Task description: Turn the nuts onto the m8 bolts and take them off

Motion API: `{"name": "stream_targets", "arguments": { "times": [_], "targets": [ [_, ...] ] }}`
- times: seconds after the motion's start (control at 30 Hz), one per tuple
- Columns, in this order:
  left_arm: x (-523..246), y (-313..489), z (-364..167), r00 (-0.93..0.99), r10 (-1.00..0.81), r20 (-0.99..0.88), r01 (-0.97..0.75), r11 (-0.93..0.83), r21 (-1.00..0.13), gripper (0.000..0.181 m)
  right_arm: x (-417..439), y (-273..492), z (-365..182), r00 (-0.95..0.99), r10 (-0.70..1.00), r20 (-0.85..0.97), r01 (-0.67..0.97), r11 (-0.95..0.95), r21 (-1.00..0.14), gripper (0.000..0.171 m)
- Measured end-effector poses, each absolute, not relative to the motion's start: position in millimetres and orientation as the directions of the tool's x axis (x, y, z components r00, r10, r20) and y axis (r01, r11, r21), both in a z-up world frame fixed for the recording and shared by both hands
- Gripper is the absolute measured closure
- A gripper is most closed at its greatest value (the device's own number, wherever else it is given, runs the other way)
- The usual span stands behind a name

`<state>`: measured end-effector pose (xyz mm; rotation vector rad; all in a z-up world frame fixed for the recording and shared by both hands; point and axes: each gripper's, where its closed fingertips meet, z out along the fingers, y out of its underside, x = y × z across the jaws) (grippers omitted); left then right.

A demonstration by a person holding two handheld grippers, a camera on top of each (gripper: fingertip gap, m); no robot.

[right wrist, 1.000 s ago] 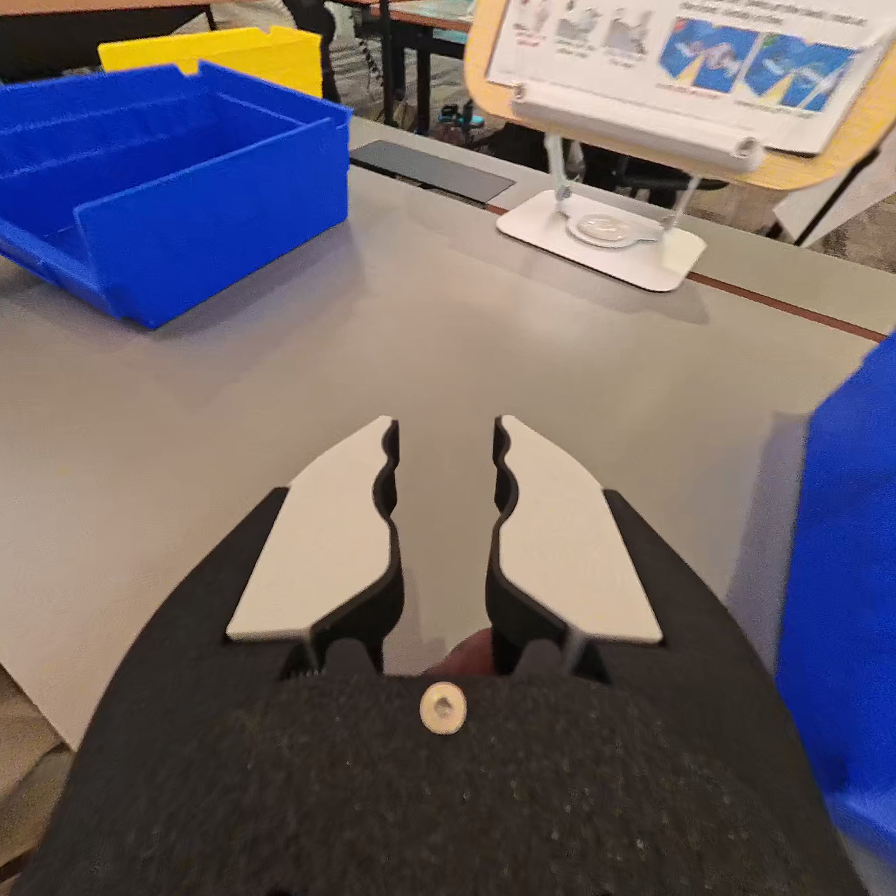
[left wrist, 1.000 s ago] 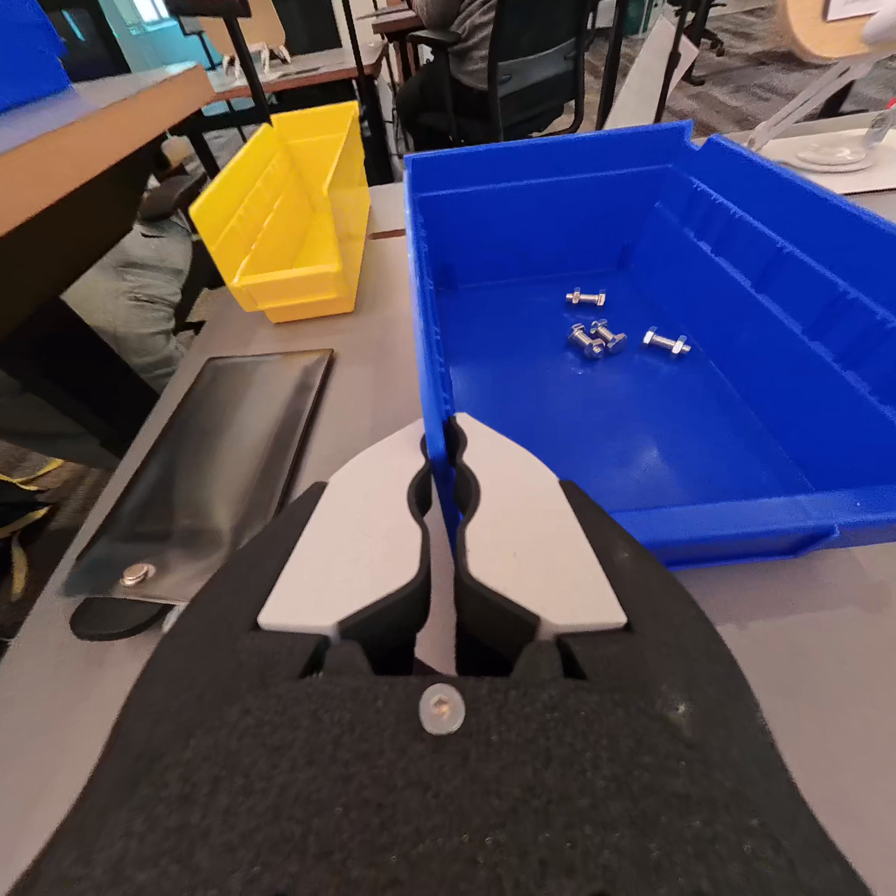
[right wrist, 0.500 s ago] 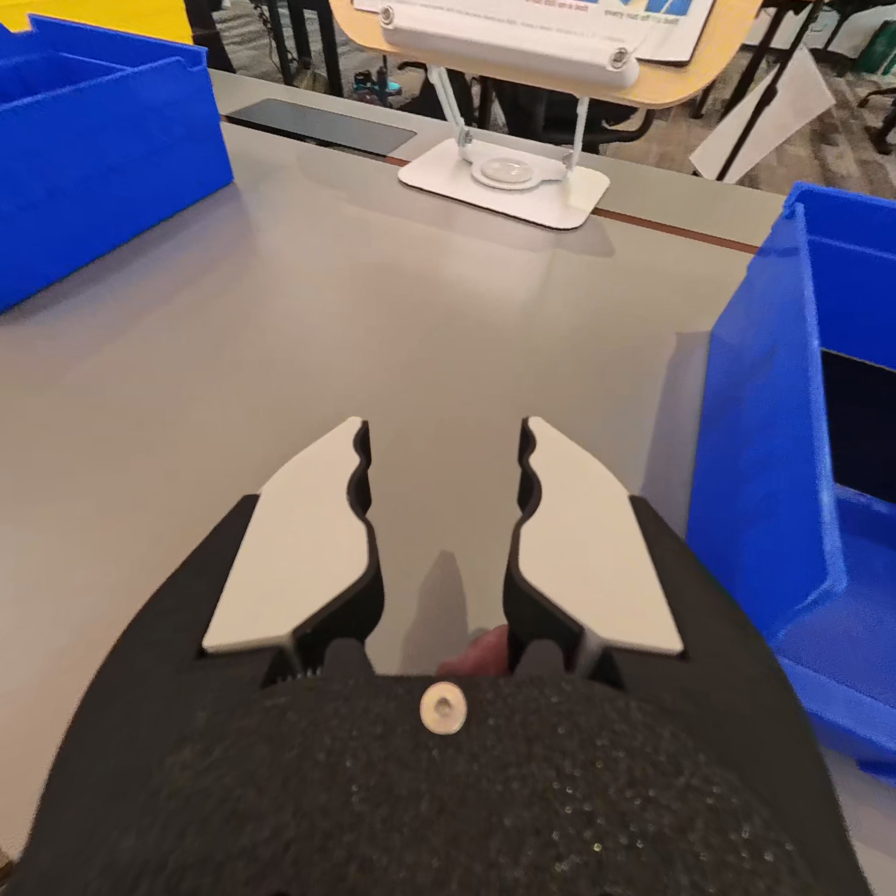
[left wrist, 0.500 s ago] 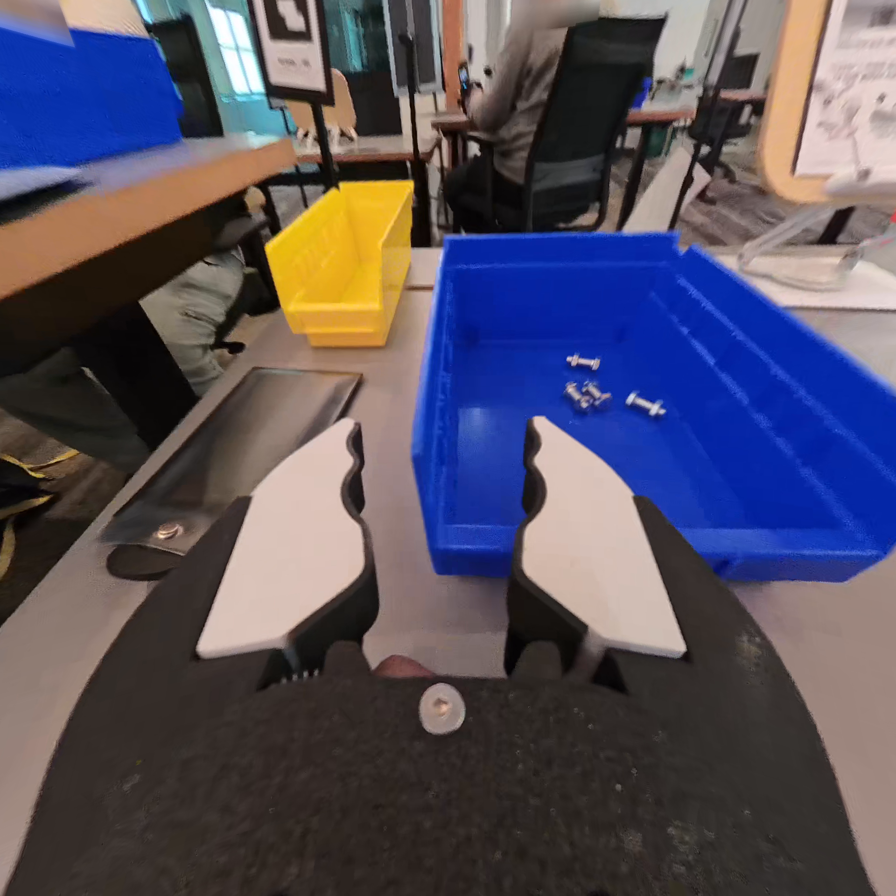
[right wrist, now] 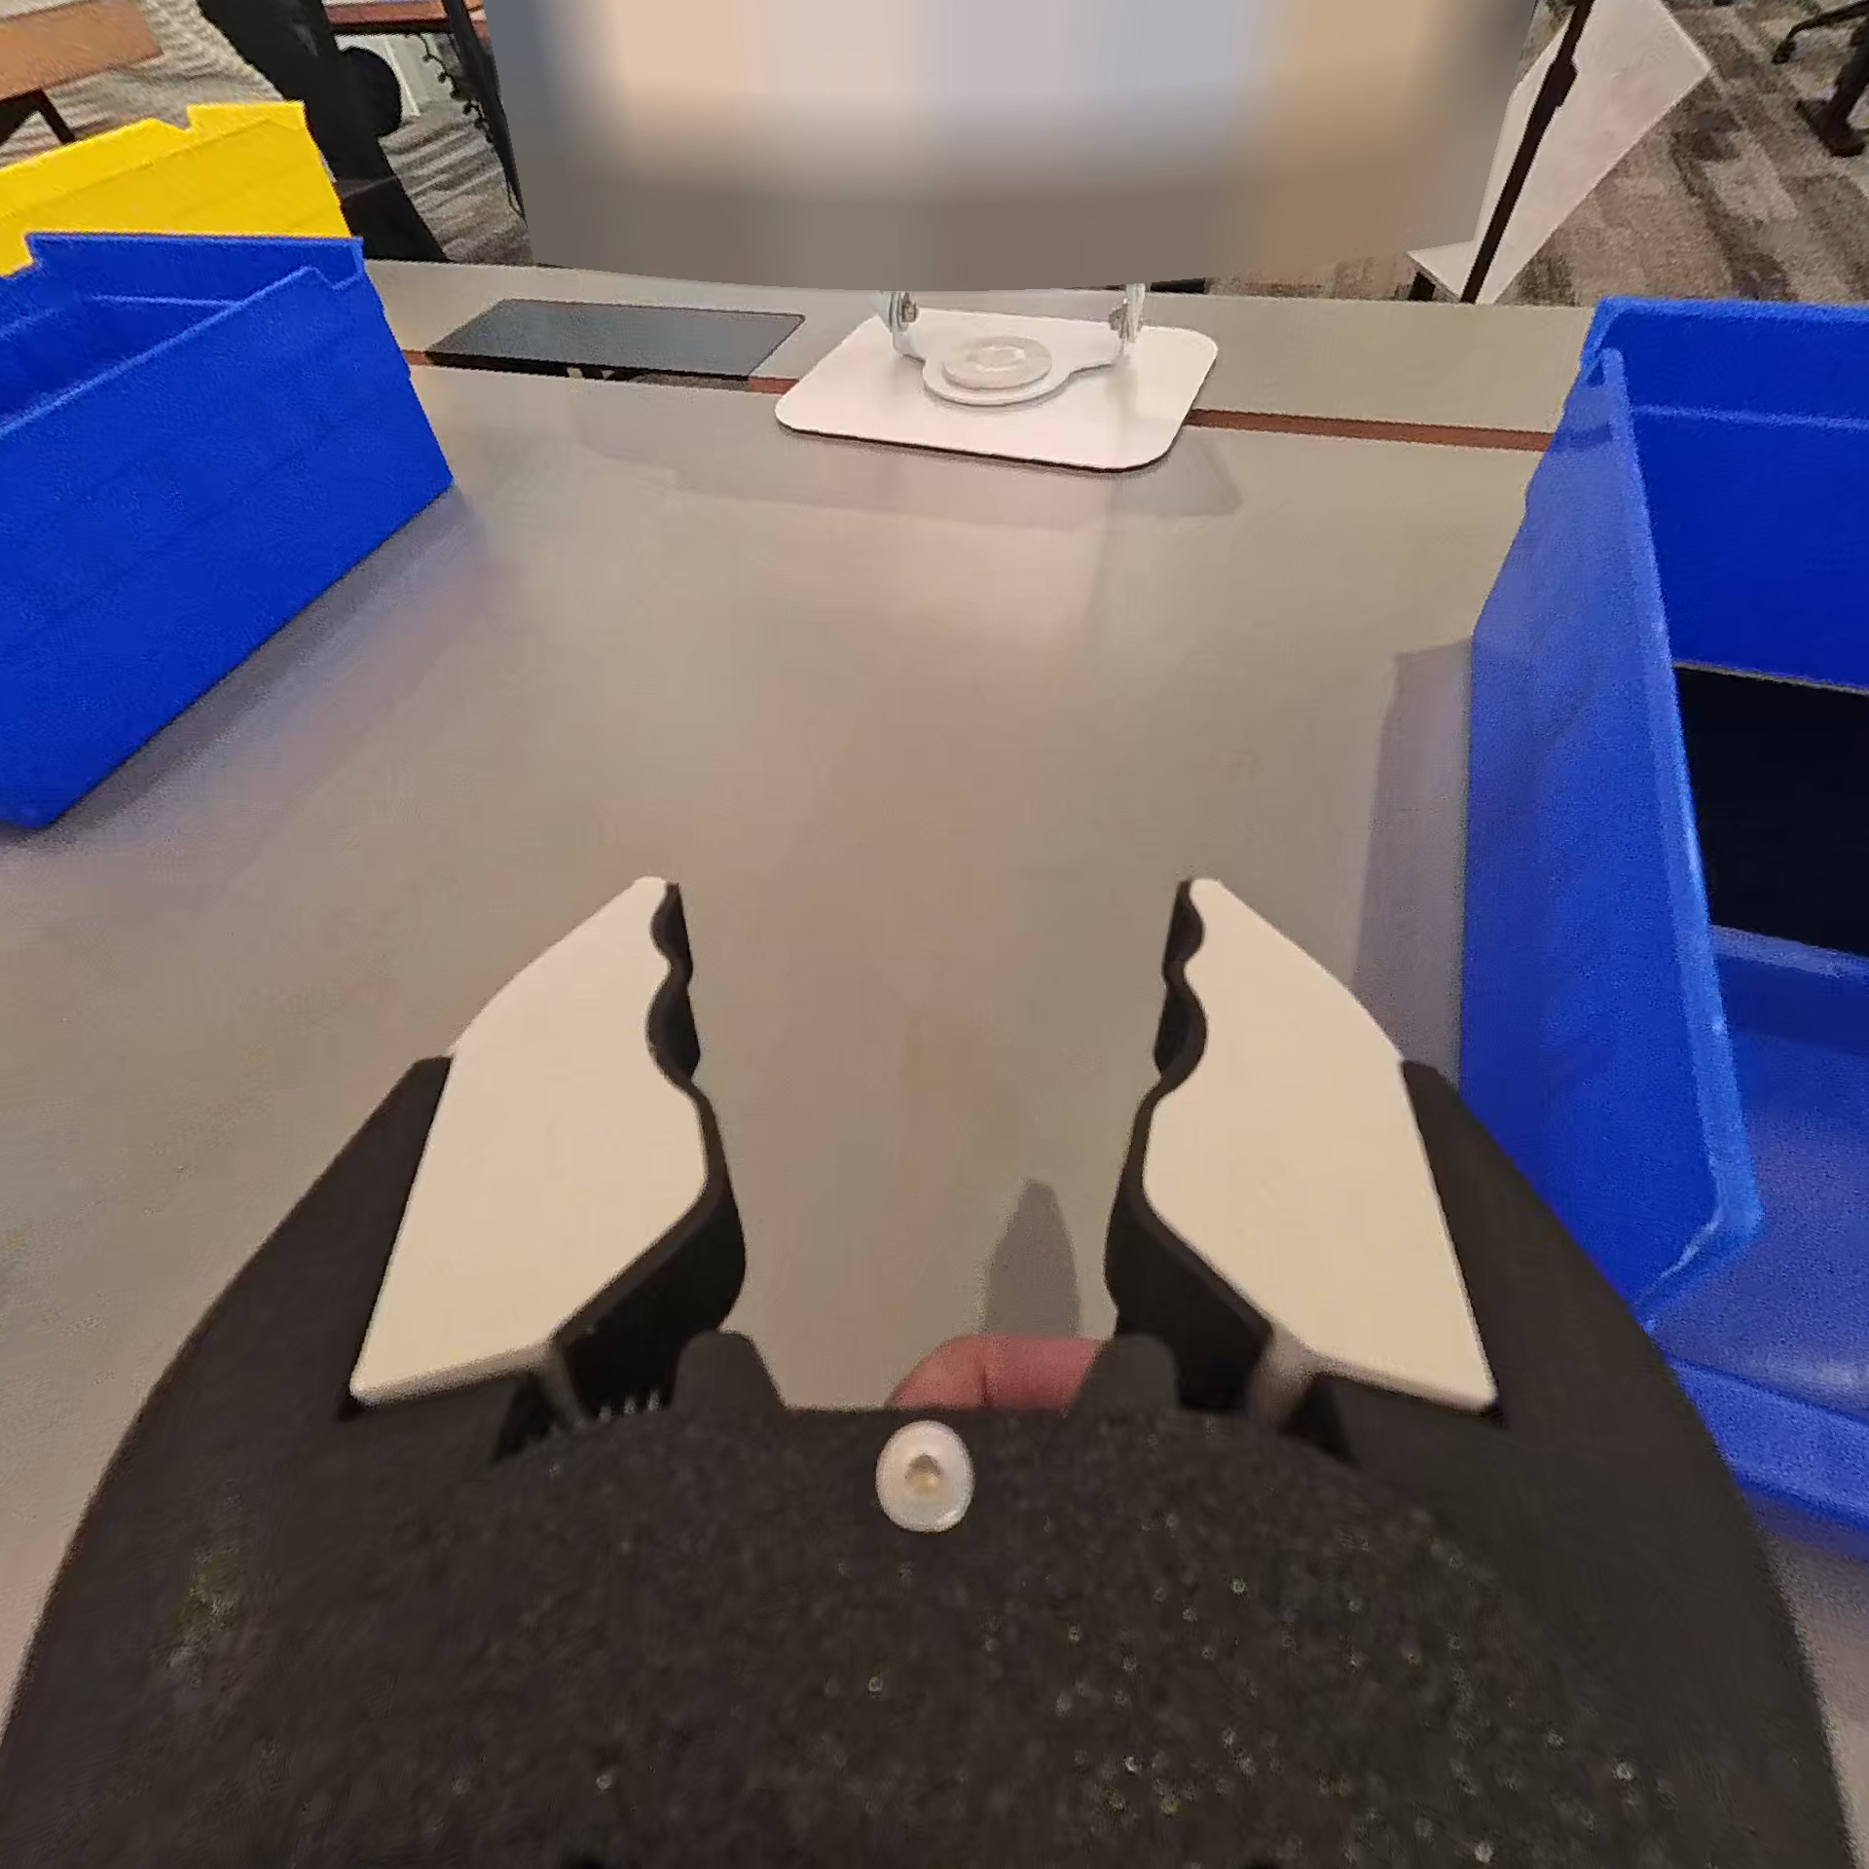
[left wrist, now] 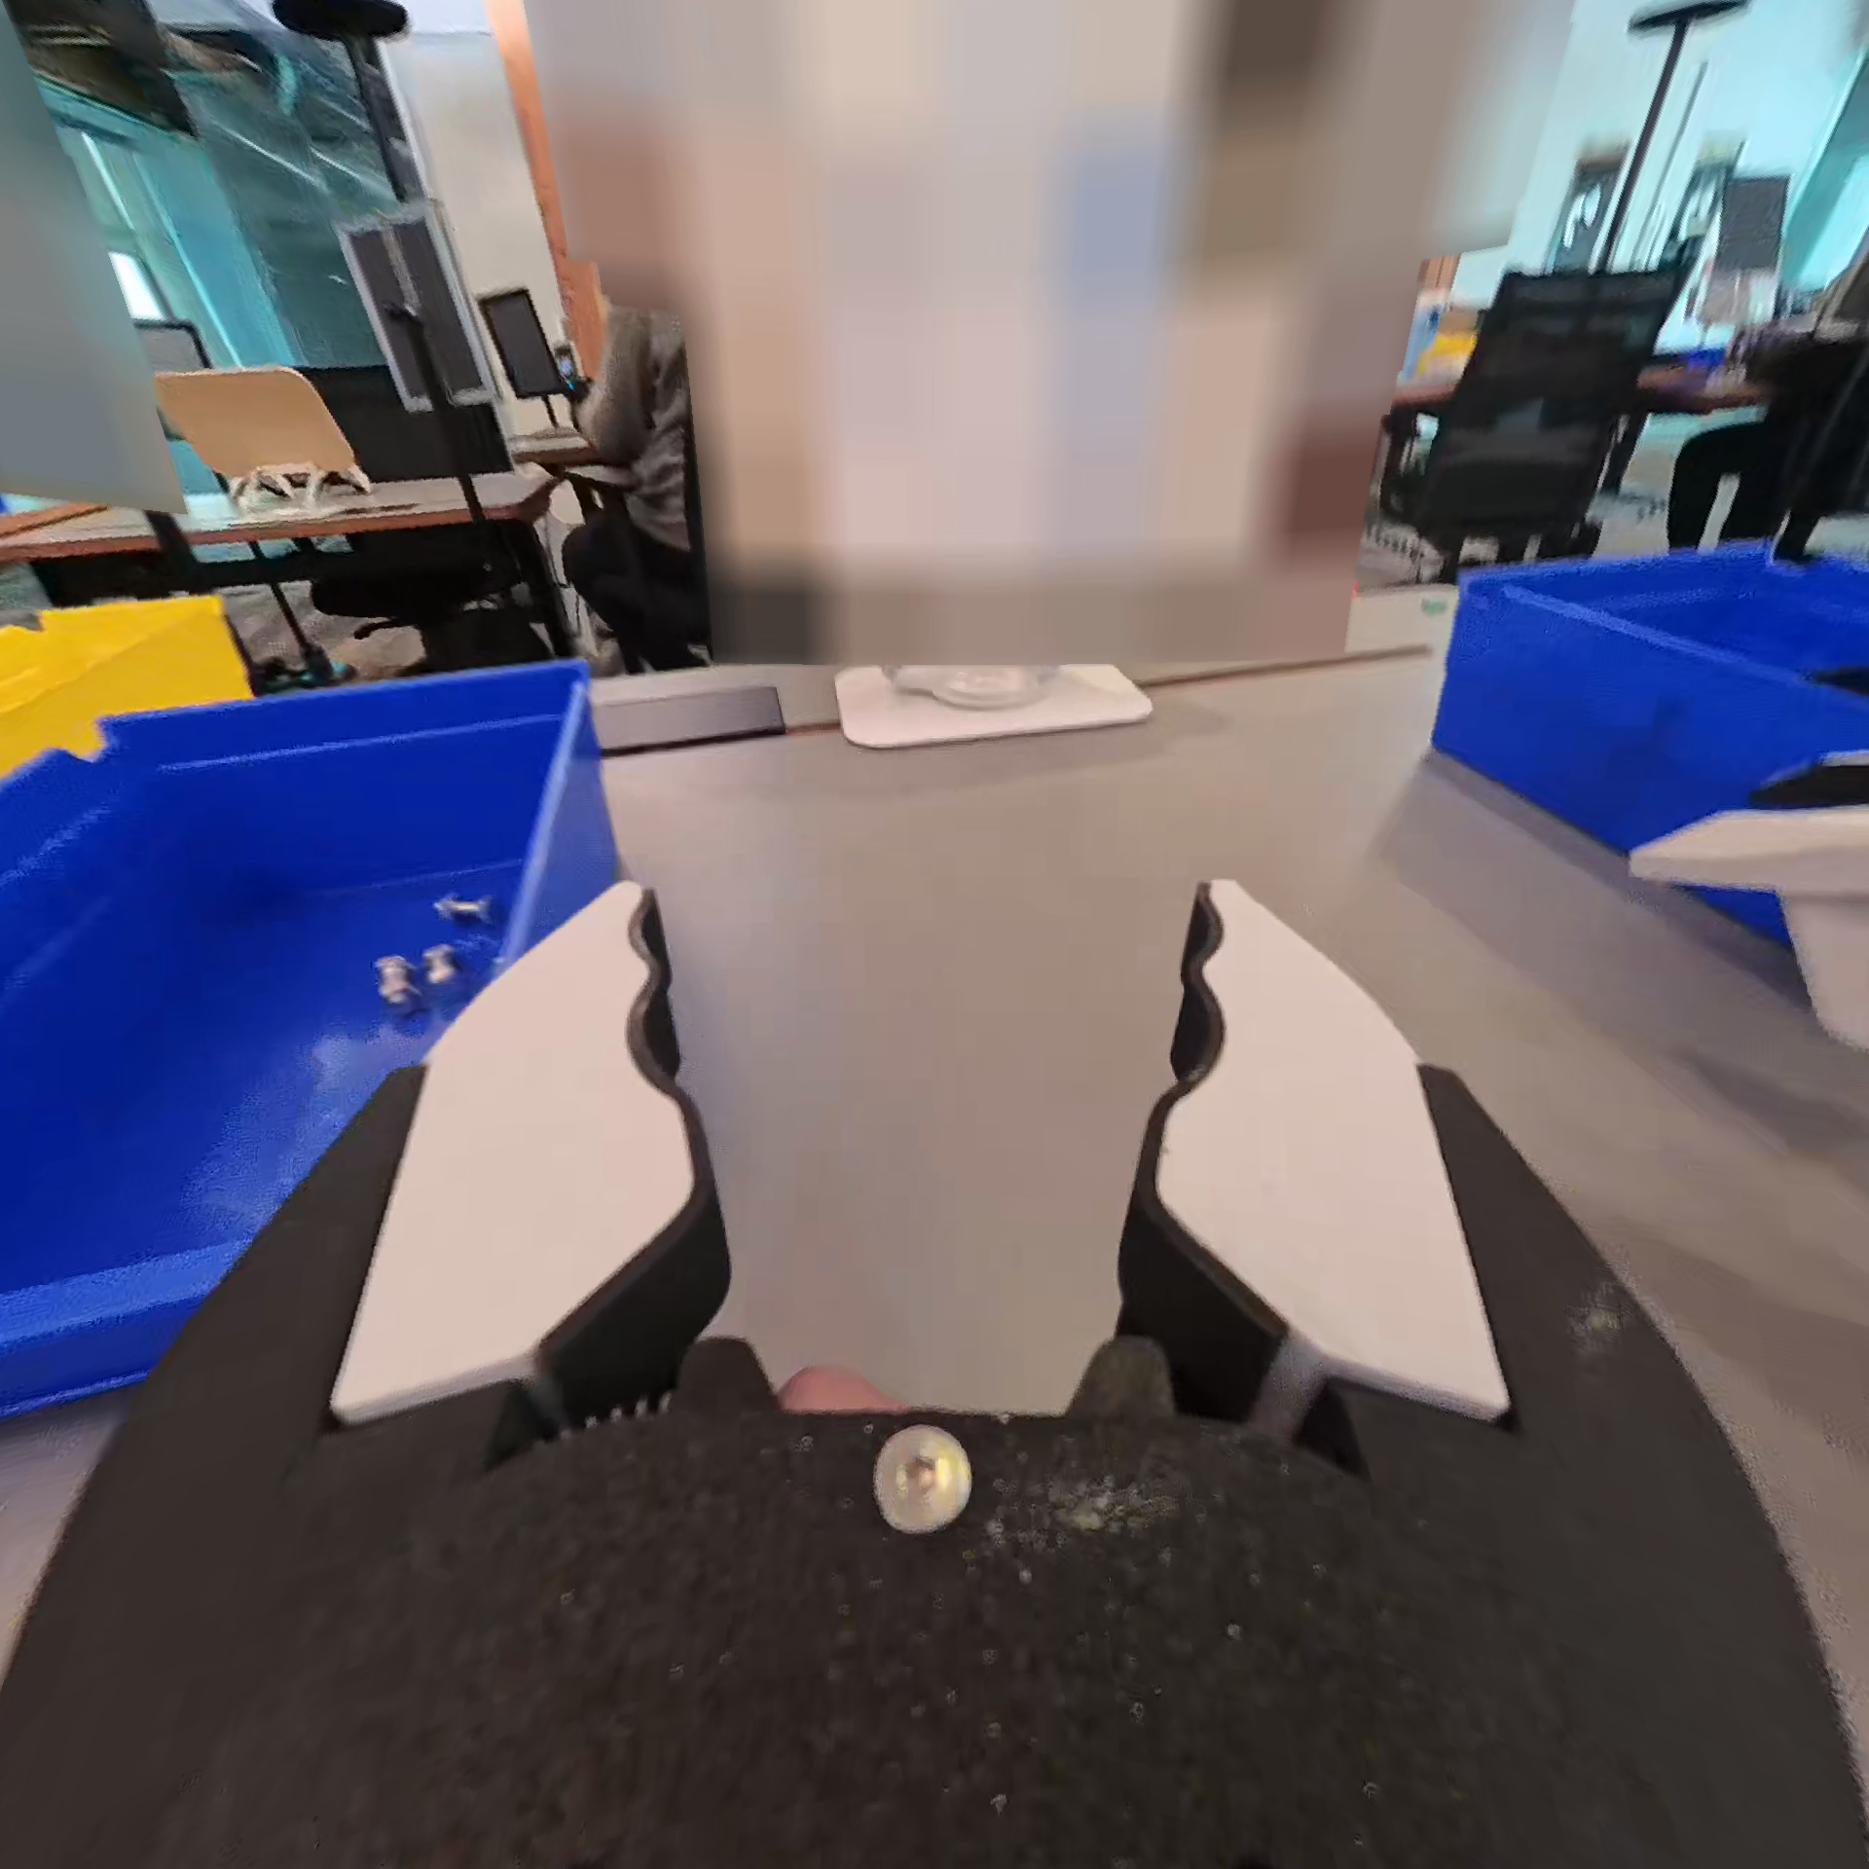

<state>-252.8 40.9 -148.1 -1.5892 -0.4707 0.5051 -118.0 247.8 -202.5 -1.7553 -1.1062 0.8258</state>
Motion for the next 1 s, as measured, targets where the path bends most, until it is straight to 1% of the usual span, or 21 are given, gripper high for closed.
{"name": "stream_targets", "arguments": {
  "times": [0.07,0.13,0.23,0.5,0.83,1.0],
  "targets": [
    [-249,52,-162,0.812,0.579,-0.075,0.005,-0.136,-0.991,0.085,-118,248,-204,0.393,0.917,-0.064,0.352,-0.214,-0.911,0.079],
    [-244,59,-172,0.826,0.561,-0.058,0.044,-0.167,-0.985,0.086,-115,247,-204,0.405,0.913,-0.039,0.360,-0.199,-0.912,0.078],
    [-242,60,-177,0.841,0.541,0.015,0.114,-0.149,-0.982,0.087,-112,245,-203,0.412,0.910,-0.033,0.353,-0.193,-0.915,0.077],
    [-251,50,-187,0.835,0.541,0.098,0.210,-0.151,-0.966,0.092,-108,247,-202,0.435,0.900,-0.024,0.347,-0.192,-0.918,0.078],
    [-257,47,-190,0.828,0.553,0.089,0.217,-0.171,-0.961,0.096,-113,245,-202,0.421,0.907,-0.008,0.356,-0.174,-0.918,0.080],
    [-272,26,-174,0.807,0.588,0.054,0.210,-0.200,-0.957,0.107,-116,241,-203,0.403,0.915,-0.010,0.355,-0.166,-0.920,0.081]
  ]
}}
